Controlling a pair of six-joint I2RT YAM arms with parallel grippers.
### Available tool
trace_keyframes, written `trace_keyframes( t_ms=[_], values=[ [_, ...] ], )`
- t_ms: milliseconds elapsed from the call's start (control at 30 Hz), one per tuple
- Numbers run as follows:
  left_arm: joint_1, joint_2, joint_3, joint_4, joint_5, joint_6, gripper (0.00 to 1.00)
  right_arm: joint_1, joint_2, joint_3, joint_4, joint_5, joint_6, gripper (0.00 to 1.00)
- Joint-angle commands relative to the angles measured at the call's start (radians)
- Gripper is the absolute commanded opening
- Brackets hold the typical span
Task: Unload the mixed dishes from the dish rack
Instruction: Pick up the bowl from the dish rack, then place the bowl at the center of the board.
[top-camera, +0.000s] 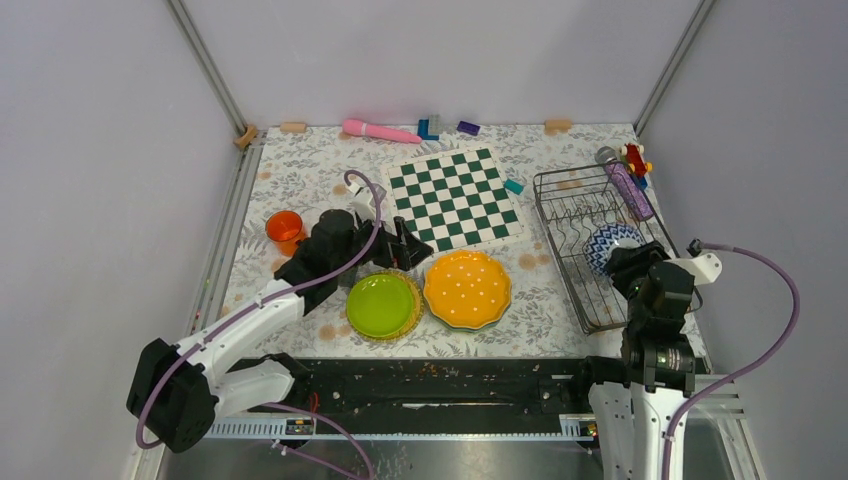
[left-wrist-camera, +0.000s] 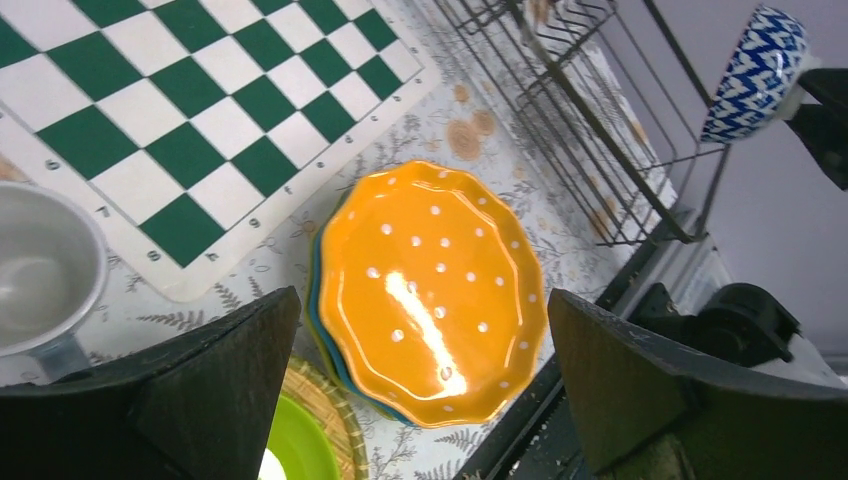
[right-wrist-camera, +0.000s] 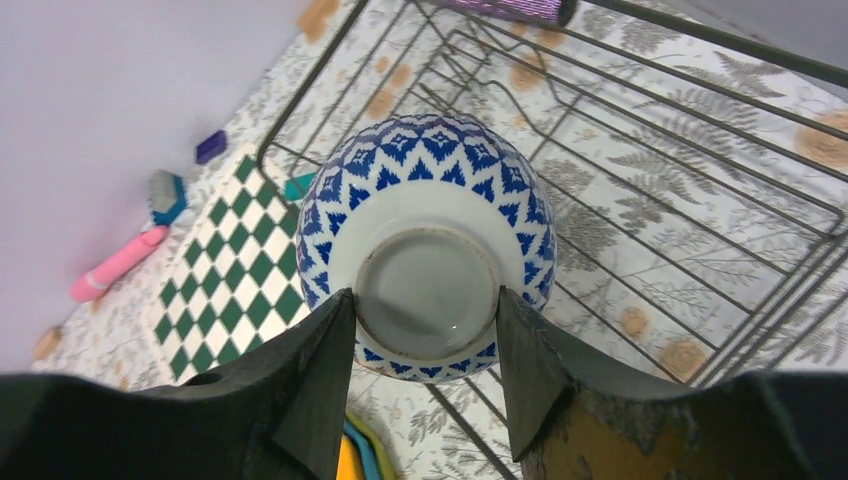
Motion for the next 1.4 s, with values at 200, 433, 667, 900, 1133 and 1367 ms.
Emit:
trace_keyframes(
  t_ms=[200,433,667,900,1133,1367],
  values=[
    [-0.003,-0.042,-0.008,0.208,0.261,-0.089,0.99,-0.002,-0.077,0.016,0.19,-0.226,0.039,0.0],
    [-0.013,0.04,0.029,0.38,0.422,-0.189,0.99,-0.002,-0.042,0.011,0.259,-0.497,0.093,0.0],
    [-0.053,0.134,0.057,0.513,0.442,-0.274,0.99,-0.001,0.049,-0.058,0.47,-0.837,0.241,0.0],
    [-0.078,0.259,0.12,0.668,0.466,-0.395,0.97,0.018,0.079,-0.11,0.578,-0.93,0.316,0.0],
    [-0.12,0.342,0.198,0.698,0.456,-0.438,0.93,0.2,0.14,-0.125,0.628,-0.875,0.317,0.0],
    [-0.131,0.376,0.203,0.745,0.449,-0.485,0.88,0.339,0.219,-0.126,0.695,-0.779,0.322,0.0]
  ],
)
